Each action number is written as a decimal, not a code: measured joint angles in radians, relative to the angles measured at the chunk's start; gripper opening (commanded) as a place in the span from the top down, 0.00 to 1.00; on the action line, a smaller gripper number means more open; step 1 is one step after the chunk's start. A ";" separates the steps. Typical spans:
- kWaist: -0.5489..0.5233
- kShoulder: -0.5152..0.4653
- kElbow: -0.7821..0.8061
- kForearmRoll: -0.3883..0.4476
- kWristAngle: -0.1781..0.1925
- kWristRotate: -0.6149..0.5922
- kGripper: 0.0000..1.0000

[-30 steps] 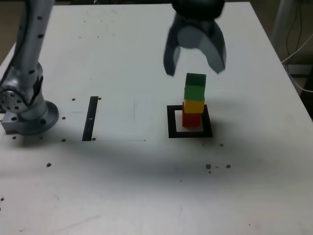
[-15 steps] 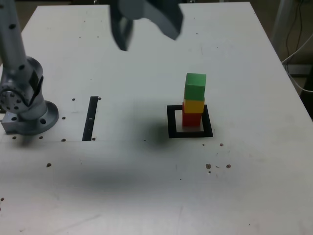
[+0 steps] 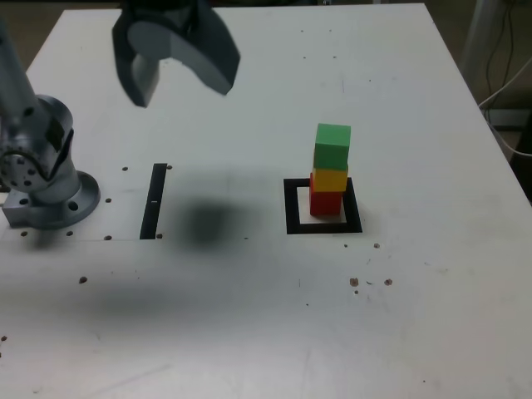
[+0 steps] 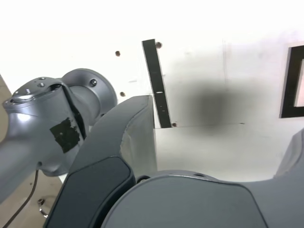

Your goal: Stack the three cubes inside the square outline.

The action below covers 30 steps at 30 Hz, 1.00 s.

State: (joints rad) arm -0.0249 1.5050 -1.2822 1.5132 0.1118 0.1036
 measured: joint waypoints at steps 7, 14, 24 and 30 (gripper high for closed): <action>-0.001 -0.048 0.149 -0.088 -0.007 -0.005 0.00; -0.001 -0.055 0.330 -0.248 -0.008 -0.014 0.00; -0.001 -0.040 0.534 -0.485 -0.014 -0.101 0.00; -0.001 -0.019 0.578 -0.539 -0.021 -0.131 0.00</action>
State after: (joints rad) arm -0.0255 1.4863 -0.7045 0.9742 0.0907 -0.0273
